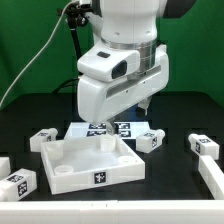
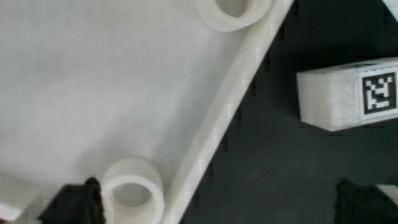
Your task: Assemble one leg
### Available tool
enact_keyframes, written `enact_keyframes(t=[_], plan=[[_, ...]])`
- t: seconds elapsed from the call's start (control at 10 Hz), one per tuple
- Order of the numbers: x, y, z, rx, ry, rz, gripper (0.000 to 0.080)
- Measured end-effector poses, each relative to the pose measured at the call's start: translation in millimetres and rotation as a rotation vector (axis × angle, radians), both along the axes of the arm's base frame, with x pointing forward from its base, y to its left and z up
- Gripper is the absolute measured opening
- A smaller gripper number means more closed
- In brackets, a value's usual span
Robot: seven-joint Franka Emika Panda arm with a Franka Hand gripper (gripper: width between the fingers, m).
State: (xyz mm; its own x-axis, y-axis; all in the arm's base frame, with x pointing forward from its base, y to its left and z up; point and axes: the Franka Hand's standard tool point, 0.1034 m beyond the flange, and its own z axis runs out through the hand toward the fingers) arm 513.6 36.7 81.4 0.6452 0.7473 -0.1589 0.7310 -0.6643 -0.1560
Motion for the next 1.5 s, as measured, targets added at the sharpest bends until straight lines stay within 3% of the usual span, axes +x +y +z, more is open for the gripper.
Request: enact_keyframes(t=[0.6,0.8,1.0,1.3,1.4,1.5], plan=[[1.3,-0.3,-0.7,0.001,-0.002,0.005,0.0649],[-6.3,-18.8,-5.0,0.054,-0.061,0.231,0.0649],[-10.4,-23.6,-0.4,0.09,-0.02,0.488,0.0649],[-10.3,-23.1,-2.2,0.086,-0.02,0.451,0.0649],[-9.9,-25.1,-2.7,0.101,-0.032,0.489,0.0649],[-12.0,-37.1,-4.6,0.152,-0.081,0.581,0.0649]])
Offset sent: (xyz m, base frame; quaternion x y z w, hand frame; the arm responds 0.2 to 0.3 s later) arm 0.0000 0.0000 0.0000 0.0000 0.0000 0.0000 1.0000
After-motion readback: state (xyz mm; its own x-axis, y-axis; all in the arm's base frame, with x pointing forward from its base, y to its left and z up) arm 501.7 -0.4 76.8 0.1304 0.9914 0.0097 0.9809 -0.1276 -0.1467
